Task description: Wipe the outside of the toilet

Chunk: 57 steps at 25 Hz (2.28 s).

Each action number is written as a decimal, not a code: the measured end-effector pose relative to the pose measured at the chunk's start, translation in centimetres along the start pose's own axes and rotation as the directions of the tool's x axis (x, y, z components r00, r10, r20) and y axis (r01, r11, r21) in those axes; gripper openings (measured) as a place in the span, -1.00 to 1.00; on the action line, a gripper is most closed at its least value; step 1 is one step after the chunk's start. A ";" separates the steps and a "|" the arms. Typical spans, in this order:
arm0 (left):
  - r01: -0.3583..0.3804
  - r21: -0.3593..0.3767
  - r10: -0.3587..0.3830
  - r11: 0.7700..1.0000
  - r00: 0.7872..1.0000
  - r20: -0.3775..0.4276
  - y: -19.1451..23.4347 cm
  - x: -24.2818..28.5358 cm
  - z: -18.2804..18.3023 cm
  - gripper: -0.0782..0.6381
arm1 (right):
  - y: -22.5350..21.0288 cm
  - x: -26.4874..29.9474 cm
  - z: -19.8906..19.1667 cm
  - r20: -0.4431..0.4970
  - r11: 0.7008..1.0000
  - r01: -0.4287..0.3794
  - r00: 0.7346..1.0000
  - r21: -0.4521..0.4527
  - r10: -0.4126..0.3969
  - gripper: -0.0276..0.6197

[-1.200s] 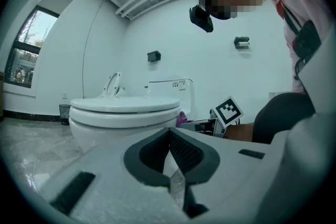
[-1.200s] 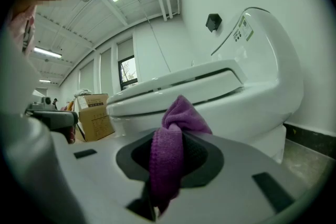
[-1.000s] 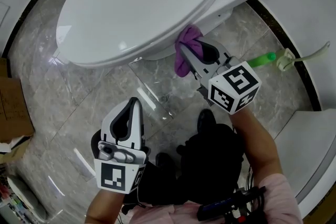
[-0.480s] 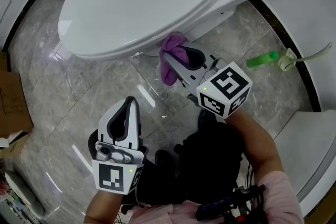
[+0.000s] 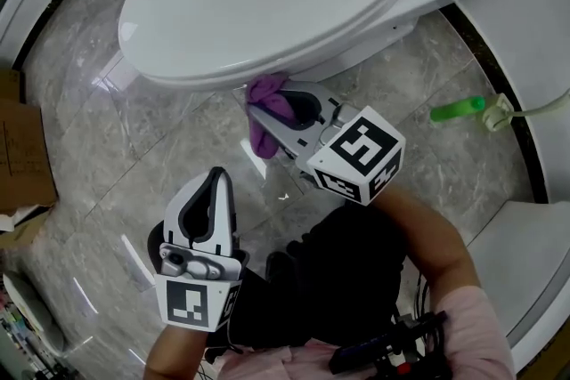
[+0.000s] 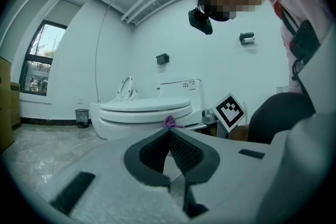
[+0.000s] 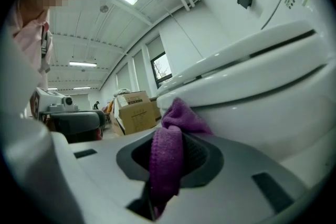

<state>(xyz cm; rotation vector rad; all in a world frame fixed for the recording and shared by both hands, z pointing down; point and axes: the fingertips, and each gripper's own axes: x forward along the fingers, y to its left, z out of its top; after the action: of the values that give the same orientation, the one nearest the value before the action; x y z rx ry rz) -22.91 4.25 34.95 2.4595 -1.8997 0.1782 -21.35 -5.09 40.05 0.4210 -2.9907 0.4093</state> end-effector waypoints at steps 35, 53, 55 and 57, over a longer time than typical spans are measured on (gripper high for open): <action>0.290 -0.004 -0.290 0.957 0.956 -0.044 -10.1 11.7 -0.1 -0.76 | -29.6 -20.1 -9.3 -0.071 0.755 0.654 0.756 0.052 -0.650 -0.65; 0.294 -0.006 -0.293 0.956 0.951 -0.095 -10.4 13.4 -1.6 -0.76 | -43.8 -18.9 -10.1 -0.092 0.651 0.749 0.662 0.123 -0.744 -0.65; 0.295 -0.003 -0.293 0.956 0.951 -0.101 -10.3 13.4 -1.8 -0.76 | -43.9 -18.4 -10.2 -0.087 0.669 0.730 0.682 0.141 -0.726 -0.65; 0.295 0.000 -0.294 0.955 0.950 -0.108 -10.2 13.3 -2.0 -0.76 | -43.6 -18.1 -10.3 -0.083 0.693 0.705 0.708 0.153 -0.702 -0.66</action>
<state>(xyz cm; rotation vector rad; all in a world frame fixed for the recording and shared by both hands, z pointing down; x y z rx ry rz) -9.93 -5.80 38.88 2.6456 -1.4733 0.3092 8.92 -37.98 58.48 1.4985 -2.4868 0.5703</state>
